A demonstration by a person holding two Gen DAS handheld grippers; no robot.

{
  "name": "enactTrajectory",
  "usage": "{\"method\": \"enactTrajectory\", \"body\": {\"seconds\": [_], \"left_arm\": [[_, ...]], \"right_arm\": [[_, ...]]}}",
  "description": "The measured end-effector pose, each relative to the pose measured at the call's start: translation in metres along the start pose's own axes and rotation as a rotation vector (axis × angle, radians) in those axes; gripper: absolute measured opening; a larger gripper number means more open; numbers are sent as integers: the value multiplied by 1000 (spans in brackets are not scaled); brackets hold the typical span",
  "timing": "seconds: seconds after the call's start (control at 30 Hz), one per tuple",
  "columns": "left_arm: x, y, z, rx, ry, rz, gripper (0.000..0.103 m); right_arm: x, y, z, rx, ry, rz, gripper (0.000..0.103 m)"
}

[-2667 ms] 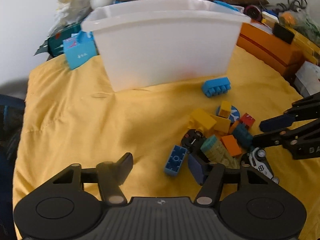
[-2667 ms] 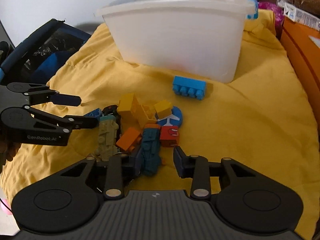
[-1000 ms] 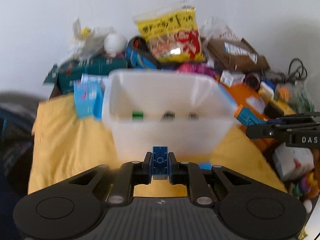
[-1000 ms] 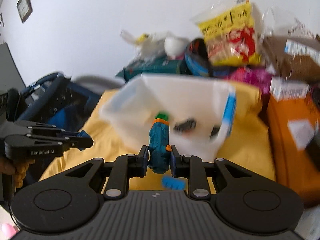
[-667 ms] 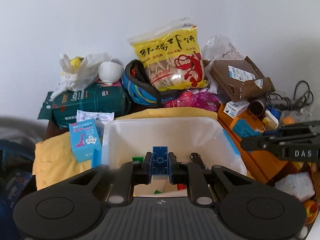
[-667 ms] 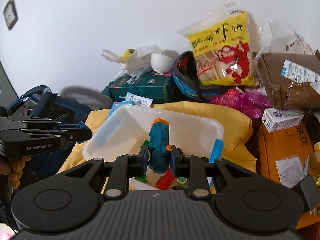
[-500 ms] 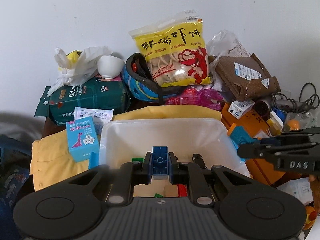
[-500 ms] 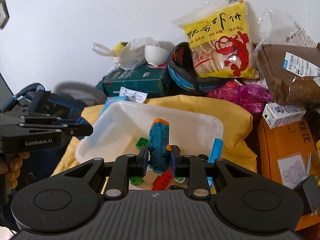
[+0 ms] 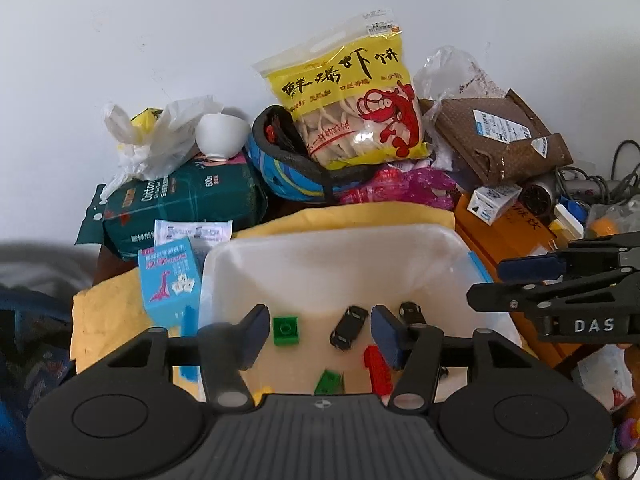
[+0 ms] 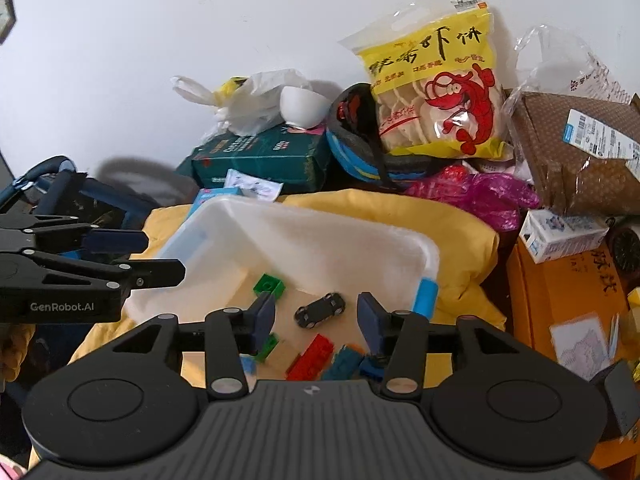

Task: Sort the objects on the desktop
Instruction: 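Move both held toys over the white bin and release them inside, then grasp the brown cube with the left tool while the right tool grasps a black car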

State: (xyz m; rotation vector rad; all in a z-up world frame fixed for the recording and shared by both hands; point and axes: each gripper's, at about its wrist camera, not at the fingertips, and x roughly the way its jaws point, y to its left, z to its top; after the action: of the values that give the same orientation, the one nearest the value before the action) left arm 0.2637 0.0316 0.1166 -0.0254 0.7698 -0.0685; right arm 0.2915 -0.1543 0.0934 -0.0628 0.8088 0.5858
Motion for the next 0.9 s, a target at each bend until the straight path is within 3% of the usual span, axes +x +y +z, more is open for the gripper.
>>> {"method": "enactTrajectory", "body": {"seconds": [0.1,0.2,0.37,0.47,0.67,0.7,0.8,0.9], "left_arm": [[-15,-4,-30,27,-18,-6,60],[-32,-12,-79,49,-12,-32,60],[-47,-28,-183,44,88,-74,60],[-48,-40,-225,44,153,-102,60],[-30,-61,-247,105,170,-104,59],[-25,-64,-248,112,178,-106,56],[-17,-66,-252,92,201,-138,33],[-22,-64,-258,85,184,-133,33]], "right_arm": [[-14,7,-28,-27,-12,32,51],[-26,18,-77,-66,7,67,51],[-34,37,-168,-57,114,122,51],[-37,53,-209,-59,162,151,51],[-37,59,-240,-47,202,127,52],[-39,60,-242,-52,201,124,52],[-46,65,-247,-71,192,124,57],[-46,79,-248,-77,171,125,66]]}}
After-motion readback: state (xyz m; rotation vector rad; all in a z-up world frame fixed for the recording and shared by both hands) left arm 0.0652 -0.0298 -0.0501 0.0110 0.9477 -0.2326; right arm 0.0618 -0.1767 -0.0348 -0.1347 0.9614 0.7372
